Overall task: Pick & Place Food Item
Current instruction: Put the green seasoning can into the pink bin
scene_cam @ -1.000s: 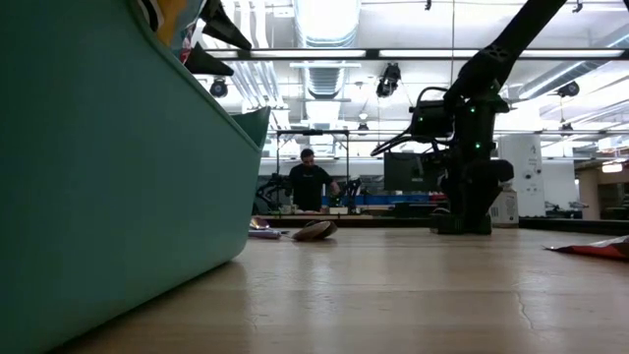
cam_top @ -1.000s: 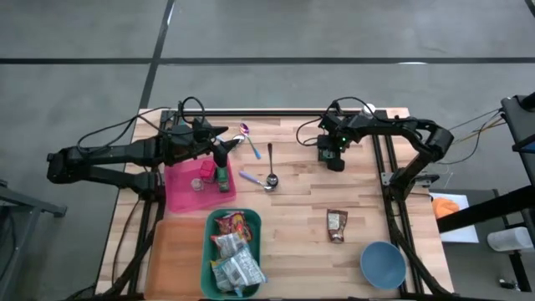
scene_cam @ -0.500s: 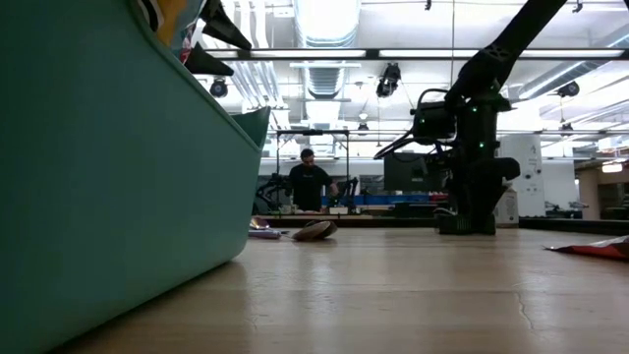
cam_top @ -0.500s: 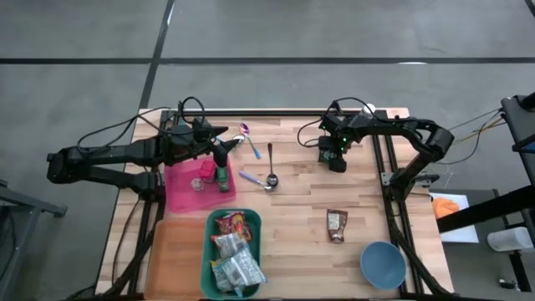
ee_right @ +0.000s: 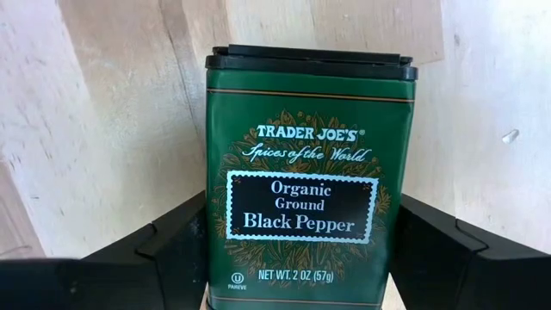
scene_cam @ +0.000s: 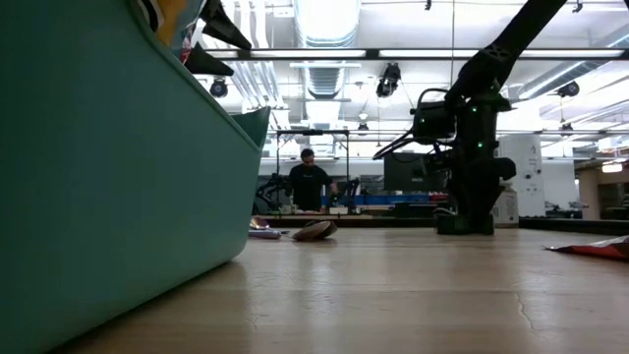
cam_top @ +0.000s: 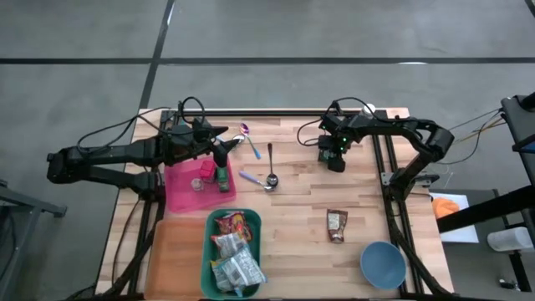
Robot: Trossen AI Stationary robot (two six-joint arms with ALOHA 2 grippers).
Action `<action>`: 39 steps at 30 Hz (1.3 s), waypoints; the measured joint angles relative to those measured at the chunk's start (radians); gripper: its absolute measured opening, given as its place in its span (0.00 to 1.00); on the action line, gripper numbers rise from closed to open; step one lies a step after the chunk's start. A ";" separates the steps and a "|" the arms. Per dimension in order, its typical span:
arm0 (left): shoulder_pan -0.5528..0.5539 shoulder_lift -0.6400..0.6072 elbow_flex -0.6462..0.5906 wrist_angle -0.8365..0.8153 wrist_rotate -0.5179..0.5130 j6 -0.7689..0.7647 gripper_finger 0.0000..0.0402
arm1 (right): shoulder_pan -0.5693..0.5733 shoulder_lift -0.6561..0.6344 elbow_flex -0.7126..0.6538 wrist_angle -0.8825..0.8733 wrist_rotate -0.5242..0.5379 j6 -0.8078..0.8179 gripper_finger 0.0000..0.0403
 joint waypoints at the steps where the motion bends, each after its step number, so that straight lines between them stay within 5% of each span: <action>1: 0.000 0.000 0.000 0.000 0.000 0.000 0.82 | 0.000 -0.003 0.000 0.002 0.000 0.000 0.69; 25: 0.000 0.000 0.000 0.000 0.000 0.000 0.82 | 0.078 -0.405 0.000 0.245 -0.030 0.148 0.69; 39: 0.000 0.000 0.000 0.000 0.000 0.000 0.82 | 0.276 -0.443 0.000 0.263 -0.010 0.183 0.69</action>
